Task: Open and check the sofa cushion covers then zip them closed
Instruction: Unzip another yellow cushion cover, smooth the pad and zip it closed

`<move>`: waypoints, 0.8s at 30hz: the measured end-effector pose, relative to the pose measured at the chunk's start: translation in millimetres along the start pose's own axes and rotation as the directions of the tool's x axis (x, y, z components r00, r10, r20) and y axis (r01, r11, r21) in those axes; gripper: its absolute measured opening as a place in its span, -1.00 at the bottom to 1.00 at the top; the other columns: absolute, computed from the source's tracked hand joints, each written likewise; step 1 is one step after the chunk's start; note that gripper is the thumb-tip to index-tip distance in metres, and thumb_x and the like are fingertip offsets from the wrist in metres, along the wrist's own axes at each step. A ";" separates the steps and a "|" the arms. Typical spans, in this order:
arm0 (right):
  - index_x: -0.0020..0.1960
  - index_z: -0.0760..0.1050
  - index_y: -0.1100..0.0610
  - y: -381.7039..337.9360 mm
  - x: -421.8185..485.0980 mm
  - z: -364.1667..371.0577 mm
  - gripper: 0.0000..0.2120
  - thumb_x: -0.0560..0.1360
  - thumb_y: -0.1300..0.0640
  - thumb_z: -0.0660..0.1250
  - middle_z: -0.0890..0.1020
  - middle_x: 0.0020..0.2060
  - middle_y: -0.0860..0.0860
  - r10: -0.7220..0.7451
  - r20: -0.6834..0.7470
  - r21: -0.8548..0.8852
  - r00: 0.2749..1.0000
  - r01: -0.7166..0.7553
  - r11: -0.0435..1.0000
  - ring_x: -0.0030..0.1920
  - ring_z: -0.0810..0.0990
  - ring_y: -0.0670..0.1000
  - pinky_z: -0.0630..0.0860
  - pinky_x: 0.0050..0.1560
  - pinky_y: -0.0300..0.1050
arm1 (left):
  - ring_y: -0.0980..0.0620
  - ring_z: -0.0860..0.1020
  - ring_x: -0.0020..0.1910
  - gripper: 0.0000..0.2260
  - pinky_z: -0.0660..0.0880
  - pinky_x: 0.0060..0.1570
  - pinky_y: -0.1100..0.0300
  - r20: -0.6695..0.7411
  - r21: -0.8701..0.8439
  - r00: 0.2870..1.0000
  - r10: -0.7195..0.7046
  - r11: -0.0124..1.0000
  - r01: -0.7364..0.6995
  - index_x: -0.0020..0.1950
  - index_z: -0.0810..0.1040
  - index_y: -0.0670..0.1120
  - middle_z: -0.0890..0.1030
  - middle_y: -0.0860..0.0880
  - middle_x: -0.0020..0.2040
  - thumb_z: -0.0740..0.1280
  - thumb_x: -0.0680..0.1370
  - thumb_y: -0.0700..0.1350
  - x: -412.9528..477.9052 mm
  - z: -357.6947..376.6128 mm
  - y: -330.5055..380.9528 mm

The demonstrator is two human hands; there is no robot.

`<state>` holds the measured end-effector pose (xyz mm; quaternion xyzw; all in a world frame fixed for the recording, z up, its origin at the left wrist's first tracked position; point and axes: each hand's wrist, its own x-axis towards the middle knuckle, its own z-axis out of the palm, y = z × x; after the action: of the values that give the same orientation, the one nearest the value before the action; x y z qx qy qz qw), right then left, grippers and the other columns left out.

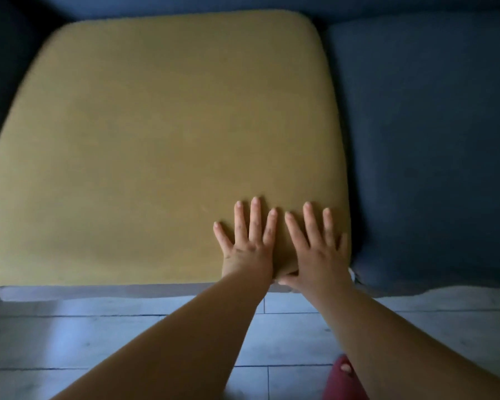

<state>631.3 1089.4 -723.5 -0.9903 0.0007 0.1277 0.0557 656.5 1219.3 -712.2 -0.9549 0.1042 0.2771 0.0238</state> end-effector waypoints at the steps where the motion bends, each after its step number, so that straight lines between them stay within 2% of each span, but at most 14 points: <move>1: 0.56 0.07 -0.07 18.7 -0.3 0.0 0.27 0.01 -0.33 0.59 0.06 0.58 0.09 0.024 0.041 -0.002 0.999 -0.023 1.000 0.50 0.13 0.35 0.35 0.26 0.40 | -0.30 -0.50 0.40 0.06 -0.26 0.28 -0.49 0.003 0.021 1.000 0.004 1.000 -0.004 0.35 -0.60 0.01 -0.60 -0.14 0.39 0.34 0.47 0.23 5.8 -1.1 16.4; 4: 0.56 -0.30 -0.13 55.7 2.0 5.4 0.26 0.23 -0.22 0.57 -0.31 0.56 0.00 -0.003 0.179 0.055 0.984 -0.007 0.998 0.54 -0.02 0.32 0.33 0.38 0.22 | -0.37 -0.50 0.37 0.16 -0.24 0.24 -0.51 0.049 0.067 0.998 -0.047 0.997 0.043 0.34 -0.63 0.01 -0.64 -0.16 0.35 0.43 0.43 0.14 17.3 -1.7 49.3; 6: 0.54 -0.36 -0.15 59.3 6.3 7.4 0.23 0.29 -0.14 0.56 -0.38 0.53 -0.05 -0.026 0.197 0.114 0.980 0.004 0.994 0.54 -0.06 0.31 0.32 0.42 0.15 | -0.39 -0.52 0.35 0.24 -0.22 0.24 -0.51 0.098 0.103 0.991 -0.092 0.991 0.082 0.31 -0.66 0.01 -0.67 -0.17 0.32 0.49 0.37 0.17 21.6 -2.4 55.8; 8: 0.56 -0.29 -0.13 56.3 9.5 8.4 0.20 0.30 -0.08 0.57 -0.33 0.55 -0.03 -0.021 0.215 0.147 0.976 -0.011 0.989 0.54 -0.03 0.34 0.29 0.42 0.15 | -0.39 -0.53 0.34 0.28 -0.21 0.25 -0.51 0.162 0.123 0.980 -0.116 0.988 0.096 0.27 -0.68 0.02 -0.69 -0.16 0.29 0.51 0.33 0.20 25.6 -3.3 59.6; 11: 0.59 -0.04 -0.04 58.5 15.4 7.6 0.26 0.12 -0.11 0.66 -0.08 0.59 0.12 -0.065 0.097 0.087 0.993 0.057 0.995 0.49 0.17 0.37 0.35 0.38 0.18 | -0.36 -0.55 0.33 0.27 -0.22 0.26 -0.51 0.213 0.119 0.964 -0.156 0.984 0.133 0.31 -0.66 0.06 -0.72 -0.13 0.27 0.52 0.34 0.17 31.6 -6.3 62.1; 14: 0.55 -0.30 -0.15 67.3 17.5 15.3 0.22 0.29 -0.10 0.58 -0.31 0.56 -0.02 -0.092 0.237 0.151 0.967 0.057 0.987 0.52 0.03 0.35 0.28 0.42 0.10 | -0.35 -0.57 0.33 0.28 -0.22 0.26 -0.52 0.247 0.127 0.950 -0.191 0.978 0.163 0.27 -0.68 0.09 -0.74 -0.11 0.24 0.53 0.33 0.17 34.9 -5.1 63.8; 15: 0.54 -0.33 -0.17 69.4 19.9 17.0 0.20 0.32 -0.07 0.56 -0.34 0.55 -0.05 -0.097 0.251 0.156 0.963 0.058 0.986 0.52 0.03 0.35 0.30 0.41 0.09 | -0.35 -0.57 0.32 0.28 -0.23 0.26 -0.52 0.249 0.133 0.948 -0.200 0.976 0.171 0.26 -0.68 0.10 -0.74 -0.11 0.24 0.53 0.32 0.18 37.0 -4.3 64.7; 20: 0.56 -0.30 -0.16 70.2 28.5 22.8 0.05 0.44 0.03 0.47 -0.32 0.56 -0.03 -0.106 0.258 0.135 0.960 0.073 0.988 0.49 0.10 0.40 0.30 0.40 0.10 | -0.33 -0.58 0.32 0.26 -0.26 0.23 -0.52 0.253 0.134 0.942 -0.220 0.972 0.191 0.27 -0.68 0.11 -0.74 -0.10 0.25 0.50 0.32 0.22 41.6 -1.4 67.8; 24: 0.55 -0.33 -0.18 76.7 35.8 21.2 0.13 0.39 -0.02 0.51 -0.35 0.54 -0.07 -0.142 0.345 0.134 0.928 0.101 0.986 0.51 0.08 0.37 0.36 0.36 0.10 | -0.33 -0.58 0.32 0.24 -0.26 0.22 -0.52 0.218 0.117 0.951 -0.218 0.974 0.196 0.24 -0.69 0.12 -0.74 -0.10 0.24 0.50 0.34 0.18 45.5 7.3 66.7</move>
<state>659.3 1016.0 -761.4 -0.9445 -0.0632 0.2995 0.1192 676.1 1146.4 -741.8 -0.9200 0.0129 0.3761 0.1097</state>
